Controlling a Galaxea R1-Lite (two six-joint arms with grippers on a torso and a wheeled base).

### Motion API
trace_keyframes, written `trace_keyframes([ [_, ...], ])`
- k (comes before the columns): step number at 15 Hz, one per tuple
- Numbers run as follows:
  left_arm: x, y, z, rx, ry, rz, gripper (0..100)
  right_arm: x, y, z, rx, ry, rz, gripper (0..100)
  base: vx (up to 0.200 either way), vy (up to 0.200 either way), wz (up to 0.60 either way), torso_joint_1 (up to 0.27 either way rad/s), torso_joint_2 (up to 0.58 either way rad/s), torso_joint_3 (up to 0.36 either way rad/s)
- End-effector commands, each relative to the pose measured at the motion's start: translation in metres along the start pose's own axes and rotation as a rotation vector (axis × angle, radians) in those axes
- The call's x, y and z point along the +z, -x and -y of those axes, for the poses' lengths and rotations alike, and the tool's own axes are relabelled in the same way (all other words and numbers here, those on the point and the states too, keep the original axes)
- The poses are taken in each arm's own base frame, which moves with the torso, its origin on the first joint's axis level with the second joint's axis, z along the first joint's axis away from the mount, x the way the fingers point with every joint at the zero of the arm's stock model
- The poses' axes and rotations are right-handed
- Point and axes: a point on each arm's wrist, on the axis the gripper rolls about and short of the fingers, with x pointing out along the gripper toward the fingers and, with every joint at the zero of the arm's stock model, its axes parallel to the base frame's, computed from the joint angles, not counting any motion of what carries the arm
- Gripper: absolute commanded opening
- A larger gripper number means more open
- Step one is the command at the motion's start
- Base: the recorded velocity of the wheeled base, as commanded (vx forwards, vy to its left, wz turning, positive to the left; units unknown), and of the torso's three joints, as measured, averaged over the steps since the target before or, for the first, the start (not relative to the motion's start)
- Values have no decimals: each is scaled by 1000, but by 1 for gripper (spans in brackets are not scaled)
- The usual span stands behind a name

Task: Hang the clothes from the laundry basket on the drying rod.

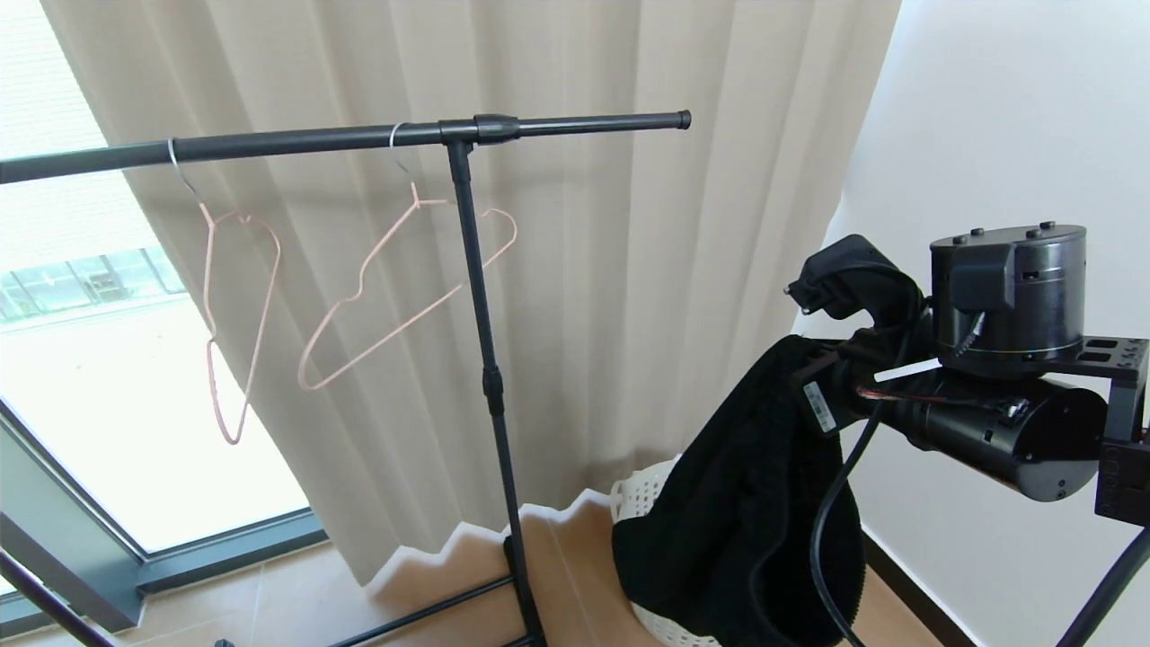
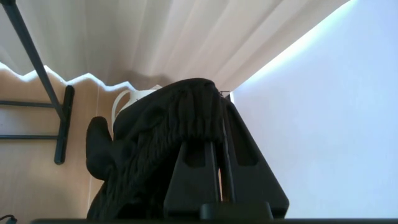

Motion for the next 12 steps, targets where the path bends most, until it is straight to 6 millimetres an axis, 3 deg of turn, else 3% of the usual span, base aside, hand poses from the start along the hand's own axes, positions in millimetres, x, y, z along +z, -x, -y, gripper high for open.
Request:
trace_keyframes([
  [1, 0, 0, 0, 0, 1, -1, 100, 0, 1, 0, 1, 0, 1, 0, 0, 0, 0, 227, -554, -339],
  [7, 0, 0, 0, 0, -2, -1, 100, 0, 1, 0, 0, 3, 3, 0, 0, 0, 0, 251, -581, -334],
  [12, 0, 0, 0, 2, -1, -1, 100, 0, 2, 1, 0, 21, 4, 0, 0, 0, 0, 181, -395, -224],
])
